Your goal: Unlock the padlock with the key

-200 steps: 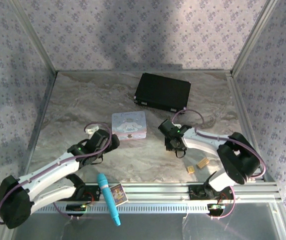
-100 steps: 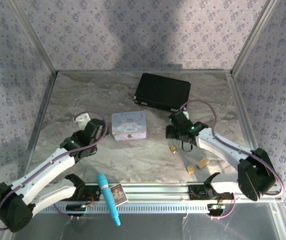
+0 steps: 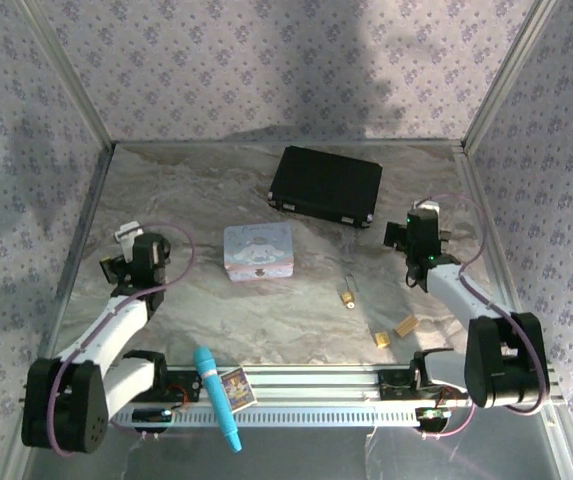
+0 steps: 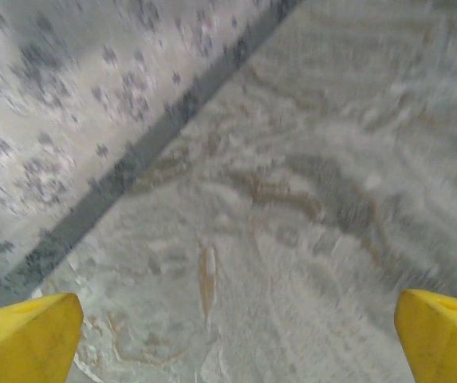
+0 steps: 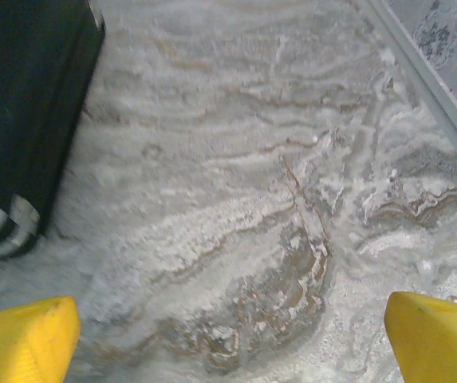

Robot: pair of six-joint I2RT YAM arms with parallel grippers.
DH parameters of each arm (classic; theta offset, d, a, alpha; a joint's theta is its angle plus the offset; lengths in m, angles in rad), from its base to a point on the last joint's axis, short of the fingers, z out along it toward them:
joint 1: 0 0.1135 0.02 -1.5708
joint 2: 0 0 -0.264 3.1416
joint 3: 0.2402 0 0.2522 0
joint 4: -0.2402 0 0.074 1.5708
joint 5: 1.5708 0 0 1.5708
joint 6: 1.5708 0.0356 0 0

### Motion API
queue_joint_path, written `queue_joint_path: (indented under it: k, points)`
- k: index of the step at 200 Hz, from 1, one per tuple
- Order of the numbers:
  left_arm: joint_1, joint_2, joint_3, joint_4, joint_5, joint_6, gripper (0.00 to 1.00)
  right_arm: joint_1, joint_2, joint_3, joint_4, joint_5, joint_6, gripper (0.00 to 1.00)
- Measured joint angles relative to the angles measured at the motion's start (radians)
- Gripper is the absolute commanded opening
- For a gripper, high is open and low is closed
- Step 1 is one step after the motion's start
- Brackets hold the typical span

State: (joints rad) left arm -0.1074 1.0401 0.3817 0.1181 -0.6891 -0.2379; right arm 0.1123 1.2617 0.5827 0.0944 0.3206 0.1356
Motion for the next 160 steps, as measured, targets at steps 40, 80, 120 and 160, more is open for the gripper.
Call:
queue_joint_path:
  k: [40,80,120,160]
  points:
    - [0.125,0.140,-0.051,0.252,0.171,0.045,1.00,-0.064,0.086,-0.113,0.310,-0.025,-0.091,0.97]
    - [0.149,0.286,-0.045,0.442,0.356,0.090,1.00,-0.111,0.247,-0.182,0.542,-0.129,-0.130,0.98]
    - [0.138,0.482,-0.019,0.637,0.503,0.134,1.00,-0.128,0.253,-0.185,0.608,-0.201,-0.137,0.99]
    - [0.114,0.505,0.002,0.657,0.546,0.170,1.00,-0.128,0.253,-0.185,0.644,-0.213,-0.137,0.99]
